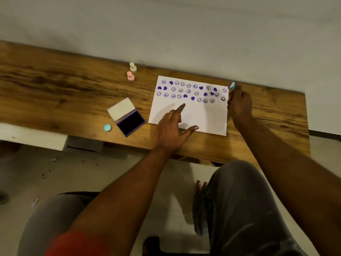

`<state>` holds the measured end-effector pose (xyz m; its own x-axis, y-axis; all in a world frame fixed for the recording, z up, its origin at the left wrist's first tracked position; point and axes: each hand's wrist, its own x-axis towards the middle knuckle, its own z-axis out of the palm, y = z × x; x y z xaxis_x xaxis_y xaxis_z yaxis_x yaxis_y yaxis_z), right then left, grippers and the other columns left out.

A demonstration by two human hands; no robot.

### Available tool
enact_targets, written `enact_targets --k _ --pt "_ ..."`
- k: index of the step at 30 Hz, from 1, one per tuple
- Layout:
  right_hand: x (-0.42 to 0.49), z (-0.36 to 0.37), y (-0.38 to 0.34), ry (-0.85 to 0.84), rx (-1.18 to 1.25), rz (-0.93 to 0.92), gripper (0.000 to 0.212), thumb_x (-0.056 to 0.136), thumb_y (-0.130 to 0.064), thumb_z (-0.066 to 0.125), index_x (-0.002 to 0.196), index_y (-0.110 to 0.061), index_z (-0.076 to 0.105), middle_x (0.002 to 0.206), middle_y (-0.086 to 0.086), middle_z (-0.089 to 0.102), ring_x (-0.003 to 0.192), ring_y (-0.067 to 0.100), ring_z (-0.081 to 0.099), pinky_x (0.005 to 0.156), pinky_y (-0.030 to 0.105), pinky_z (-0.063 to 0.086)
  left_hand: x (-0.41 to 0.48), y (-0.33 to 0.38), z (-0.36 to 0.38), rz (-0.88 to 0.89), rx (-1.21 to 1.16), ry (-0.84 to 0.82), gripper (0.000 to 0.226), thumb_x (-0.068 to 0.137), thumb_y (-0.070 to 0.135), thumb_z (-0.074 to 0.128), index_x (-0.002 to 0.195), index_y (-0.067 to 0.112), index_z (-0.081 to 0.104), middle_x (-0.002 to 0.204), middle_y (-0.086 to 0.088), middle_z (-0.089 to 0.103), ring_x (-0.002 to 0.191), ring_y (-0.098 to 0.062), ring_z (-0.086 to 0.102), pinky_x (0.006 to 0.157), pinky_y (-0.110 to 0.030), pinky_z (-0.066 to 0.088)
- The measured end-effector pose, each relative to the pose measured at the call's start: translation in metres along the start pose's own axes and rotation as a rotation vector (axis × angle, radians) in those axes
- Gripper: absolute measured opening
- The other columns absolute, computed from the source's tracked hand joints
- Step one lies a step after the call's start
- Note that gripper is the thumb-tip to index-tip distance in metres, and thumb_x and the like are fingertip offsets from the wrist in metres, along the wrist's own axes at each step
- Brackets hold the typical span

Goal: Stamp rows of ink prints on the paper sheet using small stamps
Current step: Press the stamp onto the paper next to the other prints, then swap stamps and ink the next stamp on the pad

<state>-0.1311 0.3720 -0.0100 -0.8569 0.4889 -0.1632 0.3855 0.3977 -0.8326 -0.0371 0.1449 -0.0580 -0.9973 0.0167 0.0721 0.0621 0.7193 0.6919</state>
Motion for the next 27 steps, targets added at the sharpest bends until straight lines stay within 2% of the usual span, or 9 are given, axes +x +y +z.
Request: enact_targets --k 1,3,5,7,11,15,18,22,27 --pt "-0.007 0.003 0.001 -0.043 0.040 0.038 0.055 0.108 -0.050 0.036 0.067 -0.021 0.059 0.068 0.004 0.062 0.061 0.020 0.055 0.064 0.040 0.044 -0.003 -0.006 -0.011 0.013 -0.006 0.008 0.092 0.086 0.068 0.073 0.159 0.022 0.043 0.103 0.004 0.058 0.097 -0.010 0.051 0.080 -0.032 0.048" --pt "-0.018 0.011 0.002 -0.095 -0.048 -0.040 0.050 0.110 -0.045 0.036 0.080 -0.017 0.066 0.081 0.009 0.069 0.073 0.024 0.062 0.071 0.043 0.051 -0.006 -0.019 -0.037 0.034 0.017 -0.003 0.088 0.088 0.066 0.074 0.159 0.023 0.043 0.105 0.006 0.054 0.097 -0.010 0.051 0.077 -0.029 0.047" --pt "-0.030 0.021 -0.003 -0.128 -0.130 -0.165 0.047 0.110 -0.039 0.038 0.094 -0.013 0.074 0.091 0.013 0.074 0.079 0.024 0.065 0.067 0.034 0.045 -0.009 -0.037 -0.067 0.038 0.082 -0.007 0.085 0.090 0.068 0.070 0.158 0.026 0.043 0.109 0.005 0.056 0.098 -0.010 0.053 0.077 -0.031 0.050" --pt "-0.043 0.036 -0.014 -0.157 -0.204 -0.331 0.043 0.110 -0.033 0.041 0.100 -0.008 0.075 0.091 0.011 0.073 0.084 0.027 0.067 0.066 0.028 0.036 -0.015 -0.057 -0.099 0.056 0.127 0.006 0.081 0.090 0.072 0.065 0.155 0.026 0.047 0.113 0.002 0.061 0.101 -0.012 0.057 0.079 -0.036 0.056" --pt "-0.079 0.080 -0.040 -0.299 -0.305 -0.514 0.040 0.108 -0.033 0.050 0.132 -0.007 0.068 0.122 0.012 0.070 0.113 0.026 0.063 0.090 0.023 0.039 -0.033 -0.099 -0.152 -0.068 0.205 0.082 0.074 0.088 0.068 0.069 0.147 0.026 0.055 0.122 0.000 0.064 0.113 -0.021 0.062 0.084 -0.039 0.056" --pt "-0.122 0.127 -0.061 -0.444 -0.267 -0.636 0.040 0.104 -0.038 0.057 0.134 -0.013 0.066 0.108 0.004 0.074 0.094 0.016 0.068 0.082 0.023 0.047 -0.030 -0.125 -0.175 -0.303 0.205 0.163 0.071 0.080 0.059 0.084 0.140 0.027 0.062 0.108 0.012 0.055 0.106 -0.020 0.062 0.074 -0.033 0.045" --pt "-0.150 0.158 -0.076 -0.539 -0.235 -0.649 0.034 0.099 -0.042 0.065 0.126 -0.021 0.066 0.103 -0.002 0.074 0.088 0.010 0.068 0.076 0.020 0.053 -0.029 -0.140 -0.182 -0.347 0.195 0.164 0.068 0.076 0.059 0.087 0.133 0.028 0.067 0.105 0.013 0.057 0.101 -0.017 0.063 0.073 -0.034 0.049" --pt "-0.181 0.197 -0.091 -0.657 -0.286 -0.692 0.030 0.094 -0.038 0.071 0.120 -0.023 0.069 0.106 -0.002 0.075 0.089 0.009 0.069 0.071 0.011 0.048 -0.037 -0.161 -0.193 -0.445 0.217 0.120 0.070 0.064 0.066 0.091 0.122 0.033 0.071 0.112 0.010 0.068 0.101 -0.013 0.064 0.075 -0.031 0.047" --pt "-0.205 0.224 -0.094 -0.724 -0.372 -0.732 0.030 0.091 -0.032 0.076 0.120 -0.025 0.070 0.105 -0.004 0.075 0.083 0.006 0.064 0.077 0.019 0.054 -0.038 -0.172 -0.199 -0.436 0.290 0.090 0.054 0.072 0.061 0.088 0.116 0.031 0.075 0.113 0.009 0.071 0.101 -0.014 0.066 0.074 -0.030 0.044"
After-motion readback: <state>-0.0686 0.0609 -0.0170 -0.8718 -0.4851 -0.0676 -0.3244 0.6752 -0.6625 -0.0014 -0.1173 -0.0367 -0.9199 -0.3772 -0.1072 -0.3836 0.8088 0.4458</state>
